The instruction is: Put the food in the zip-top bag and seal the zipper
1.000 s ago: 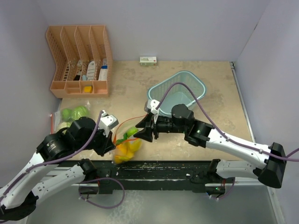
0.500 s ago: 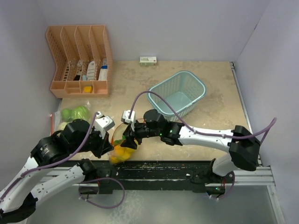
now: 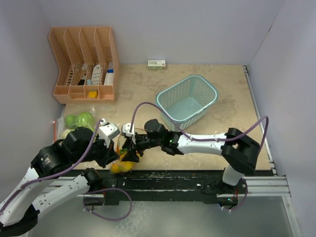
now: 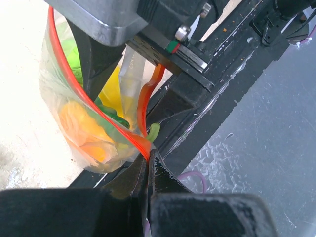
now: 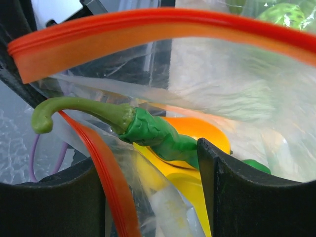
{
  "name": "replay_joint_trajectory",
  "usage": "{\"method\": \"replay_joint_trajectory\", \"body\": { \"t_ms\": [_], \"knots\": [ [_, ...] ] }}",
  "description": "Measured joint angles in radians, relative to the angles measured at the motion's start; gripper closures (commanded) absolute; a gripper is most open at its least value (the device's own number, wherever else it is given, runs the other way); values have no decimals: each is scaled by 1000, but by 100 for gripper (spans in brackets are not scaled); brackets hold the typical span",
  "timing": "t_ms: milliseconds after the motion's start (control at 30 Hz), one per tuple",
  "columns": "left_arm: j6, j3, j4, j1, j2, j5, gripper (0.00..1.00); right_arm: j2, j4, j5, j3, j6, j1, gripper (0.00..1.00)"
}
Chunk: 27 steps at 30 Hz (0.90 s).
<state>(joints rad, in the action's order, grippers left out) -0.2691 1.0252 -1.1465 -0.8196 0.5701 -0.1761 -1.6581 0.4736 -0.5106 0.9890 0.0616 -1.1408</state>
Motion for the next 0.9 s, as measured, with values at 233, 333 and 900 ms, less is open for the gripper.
{"method": "replay_joint_trajectory", "body": {
  "t_ms": [233, 333, 900],
  "knots": [
    [0, -7, 2, 0, 1, -2, 100, -34, 86, -56, 14, 40, -6, 49],
    [0, -10, 3, 0, 1, -2, 100, -38, 121, -68, 16, 66, -7, 61],
    [0, -10, 15, 0, -10, 14, 100, -42, 100, -60, 43, 108, -17, 100]
  ]
}}
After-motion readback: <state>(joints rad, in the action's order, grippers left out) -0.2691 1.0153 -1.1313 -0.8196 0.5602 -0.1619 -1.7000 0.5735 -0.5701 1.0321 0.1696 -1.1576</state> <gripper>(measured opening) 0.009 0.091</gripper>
